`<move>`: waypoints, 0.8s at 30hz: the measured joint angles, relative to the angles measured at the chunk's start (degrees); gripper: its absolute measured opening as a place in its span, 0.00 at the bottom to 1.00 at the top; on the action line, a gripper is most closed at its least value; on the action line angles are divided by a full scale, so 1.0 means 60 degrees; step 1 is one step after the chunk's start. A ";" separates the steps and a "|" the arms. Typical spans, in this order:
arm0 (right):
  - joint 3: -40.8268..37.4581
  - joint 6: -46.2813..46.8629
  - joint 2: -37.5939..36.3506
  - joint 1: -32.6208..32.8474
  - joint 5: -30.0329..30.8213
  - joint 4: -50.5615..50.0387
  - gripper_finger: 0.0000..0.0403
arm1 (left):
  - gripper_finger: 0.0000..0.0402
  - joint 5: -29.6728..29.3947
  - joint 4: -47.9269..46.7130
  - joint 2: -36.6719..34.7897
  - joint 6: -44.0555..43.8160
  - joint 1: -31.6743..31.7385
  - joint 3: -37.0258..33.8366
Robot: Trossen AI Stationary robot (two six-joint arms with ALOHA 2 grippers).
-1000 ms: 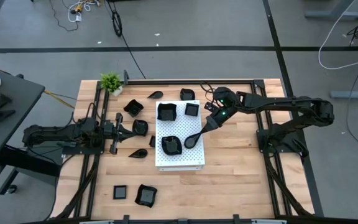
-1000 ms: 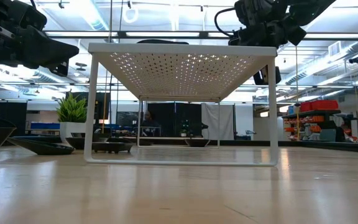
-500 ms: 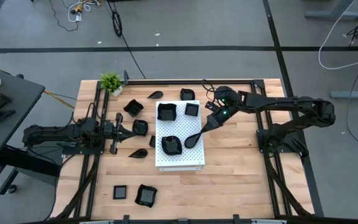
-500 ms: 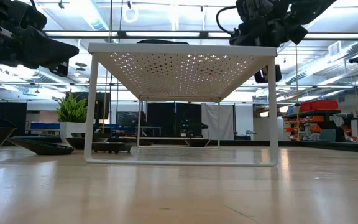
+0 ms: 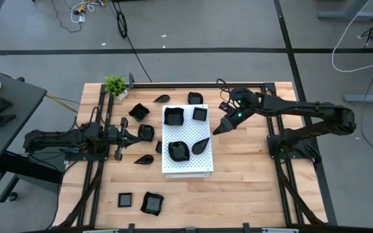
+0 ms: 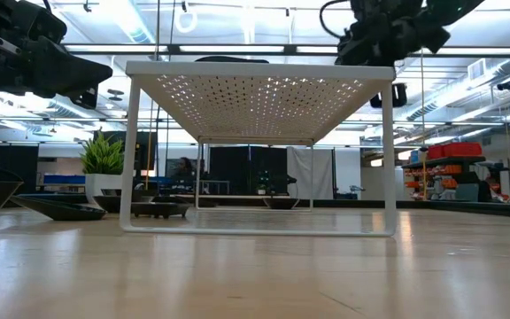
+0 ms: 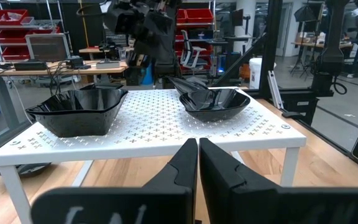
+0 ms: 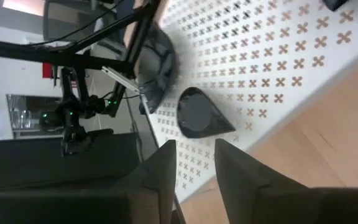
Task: Pick & Place Mini shaped plates
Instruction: Stack the black drop shaped plate on top of the other black drop shaped plate on the shelf
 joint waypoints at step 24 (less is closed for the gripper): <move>-0.0004 -0.5028 -0.3833 0.0365 0.2495 -0.0454 0.09 | 0.05 0.0002 0.0002 0.0000 -0.0001 -0.0002 -0.0002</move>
